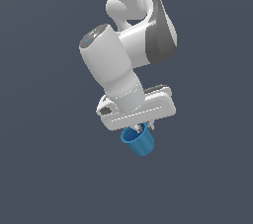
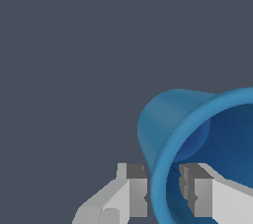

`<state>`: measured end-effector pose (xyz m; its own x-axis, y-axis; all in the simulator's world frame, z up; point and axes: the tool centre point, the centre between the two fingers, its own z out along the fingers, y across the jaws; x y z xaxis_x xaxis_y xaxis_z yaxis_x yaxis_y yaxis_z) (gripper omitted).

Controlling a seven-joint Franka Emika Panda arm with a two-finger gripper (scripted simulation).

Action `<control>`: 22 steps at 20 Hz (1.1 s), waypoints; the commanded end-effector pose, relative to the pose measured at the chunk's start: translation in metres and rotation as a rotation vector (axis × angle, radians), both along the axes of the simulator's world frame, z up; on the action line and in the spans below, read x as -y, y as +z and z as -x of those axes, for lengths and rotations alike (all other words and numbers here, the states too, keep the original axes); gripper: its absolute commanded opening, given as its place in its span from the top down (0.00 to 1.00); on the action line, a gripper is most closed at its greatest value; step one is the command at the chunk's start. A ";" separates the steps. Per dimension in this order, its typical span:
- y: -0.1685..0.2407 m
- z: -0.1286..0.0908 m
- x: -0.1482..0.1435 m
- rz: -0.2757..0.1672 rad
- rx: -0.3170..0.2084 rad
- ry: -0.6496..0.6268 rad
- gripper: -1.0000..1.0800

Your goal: Pick up the object and move it to a goal position.

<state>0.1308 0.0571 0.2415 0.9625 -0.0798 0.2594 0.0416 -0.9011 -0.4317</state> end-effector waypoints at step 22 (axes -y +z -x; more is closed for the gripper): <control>0.074 0.032 -0.041 -0.053 0.340 0.322 1.00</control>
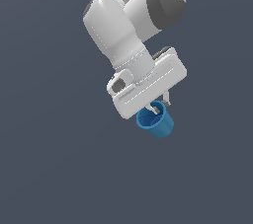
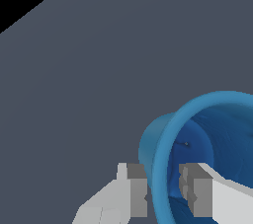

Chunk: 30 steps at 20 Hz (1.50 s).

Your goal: Pick up the object and move it to a goal position.

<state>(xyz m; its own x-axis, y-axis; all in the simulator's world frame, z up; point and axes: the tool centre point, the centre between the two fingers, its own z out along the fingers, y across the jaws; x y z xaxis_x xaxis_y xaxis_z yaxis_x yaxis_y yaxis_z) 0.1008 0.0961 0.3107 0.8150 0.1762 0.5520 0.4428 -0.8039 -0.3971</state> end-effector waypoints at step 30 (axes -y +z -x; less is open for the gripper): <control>0.033 -0.007 -0.013 -0.015 0.072 0.072 1.00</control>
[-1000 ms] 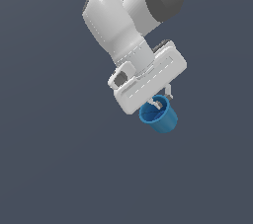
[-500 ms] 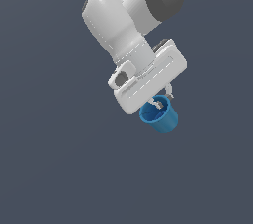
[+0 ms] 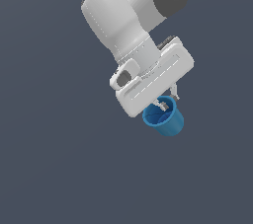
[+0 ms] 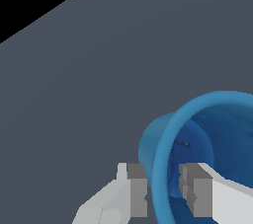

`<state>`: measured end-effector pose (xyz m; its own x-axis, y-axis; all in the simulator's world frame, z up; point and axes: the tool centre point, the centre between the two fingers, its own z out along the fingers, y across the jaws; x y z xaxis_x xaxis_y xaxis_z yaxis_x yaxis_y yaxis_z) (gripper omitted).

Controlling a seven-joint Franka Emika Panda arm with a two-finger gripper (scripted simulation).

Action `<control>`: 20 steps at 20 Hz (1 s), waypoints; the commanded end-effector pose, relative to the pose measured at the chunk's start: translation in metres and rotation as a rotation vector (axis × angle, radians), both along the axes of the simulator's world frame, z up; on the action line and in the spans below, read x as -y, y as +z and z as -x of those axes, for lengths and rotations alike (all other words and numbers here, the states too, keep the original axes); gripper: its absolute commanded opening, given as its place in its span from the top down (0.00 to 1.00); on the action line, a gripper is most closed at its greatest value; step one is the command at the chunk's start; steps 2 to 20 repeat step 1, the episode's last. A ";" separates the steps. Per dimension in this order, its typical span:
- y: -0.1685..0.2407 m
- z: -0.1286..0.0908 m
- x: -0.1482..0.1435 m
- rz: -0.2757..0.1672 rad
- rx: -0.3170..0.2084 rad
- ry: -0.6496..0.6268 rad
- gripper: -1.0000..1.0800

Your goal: Pick up the object and move it to a goal position.

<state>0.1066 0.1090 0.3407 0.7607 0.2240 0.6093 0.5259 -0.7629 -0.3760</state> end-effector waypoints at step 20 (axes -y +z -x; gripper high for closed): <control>0.003 -0.002 0.000 0.000 0.003 0.000 1.00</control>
